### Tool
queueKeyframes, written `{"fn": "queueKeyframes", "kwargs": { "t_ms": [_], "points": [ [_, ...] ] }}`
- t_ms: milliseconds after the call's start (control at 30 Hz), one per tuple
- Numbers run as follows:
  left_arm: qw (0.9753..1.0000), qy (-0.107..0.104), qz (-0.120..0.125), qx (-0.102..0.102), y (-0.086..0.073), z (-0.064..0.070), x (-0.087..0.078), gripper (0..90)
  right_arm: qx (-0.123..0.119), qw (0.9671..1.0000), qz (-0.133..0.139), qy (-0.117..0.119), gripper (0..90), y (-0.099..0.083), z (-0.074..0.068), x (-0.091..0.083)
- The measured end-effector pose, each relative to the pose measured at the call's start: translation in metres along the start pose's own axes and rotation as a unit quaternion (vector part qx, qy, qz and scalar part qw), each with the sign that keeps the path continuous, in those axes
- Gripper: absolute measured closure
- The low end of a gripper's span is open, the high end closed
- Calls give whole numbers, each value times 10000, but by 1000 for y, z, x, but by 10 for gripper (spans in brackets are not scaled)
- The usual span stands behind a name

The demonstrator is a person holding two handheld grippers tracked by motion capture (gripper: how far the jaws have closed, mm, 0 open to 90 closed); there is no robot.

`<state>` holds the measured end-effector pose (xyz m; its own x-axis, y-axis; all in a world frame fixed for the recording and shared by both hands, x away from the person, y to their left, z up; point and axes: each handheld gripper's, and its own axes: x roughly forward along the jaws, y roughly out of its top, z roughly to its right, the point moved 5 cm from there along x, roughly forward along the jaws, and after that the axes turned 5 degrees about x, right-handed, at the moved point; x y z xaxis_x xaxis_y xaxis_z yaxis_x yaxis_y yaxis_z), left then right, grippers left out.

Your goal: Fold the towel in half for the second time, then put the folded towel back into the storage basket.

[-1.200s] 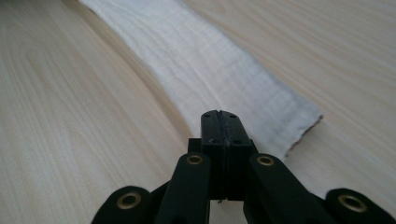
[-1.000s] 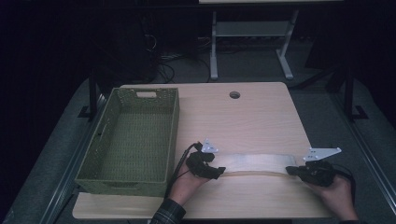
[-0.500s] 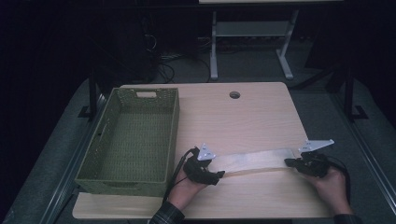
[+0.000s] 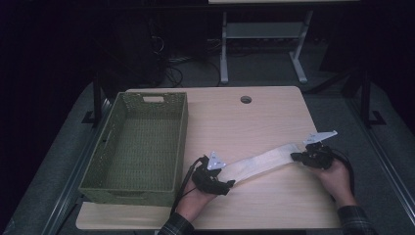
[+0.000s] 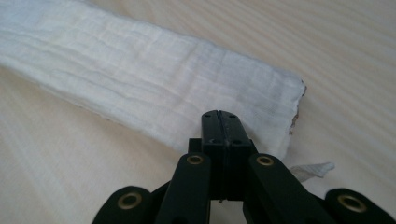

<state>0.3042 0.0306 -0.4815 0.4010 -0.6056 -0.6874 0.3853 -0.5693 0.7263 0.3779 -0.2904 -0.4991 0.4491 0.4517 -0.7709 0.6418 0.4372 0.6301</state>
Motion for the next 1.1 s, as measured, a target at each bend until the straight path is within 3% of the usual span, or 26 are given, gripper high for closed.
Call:
{"fn": "queueKeyframes", "kwargs": {
  "t_ms": [133,433,600,967,1100],
  "points": [
    [10000,10,41,-23,1,-1,-1,304,-128,9999,26,-1,897,16,5,13],
    [10000,-21,36,-22,1,-1,-1,305,-49,9997,127,190,896,41,17,34],
    [10000,-9,29,-19,1,-1,-1,305,-4,9996,144,255,896,54,17,45],
    [10000,-24,32,-12,2,-2,-1,307,-224,9992,-58,312,892,91,15,73],
    [10000,-34,66,-54,3,-2,-1,321,-277,9991,-31,304,820,92,14,70]
  ]
}}
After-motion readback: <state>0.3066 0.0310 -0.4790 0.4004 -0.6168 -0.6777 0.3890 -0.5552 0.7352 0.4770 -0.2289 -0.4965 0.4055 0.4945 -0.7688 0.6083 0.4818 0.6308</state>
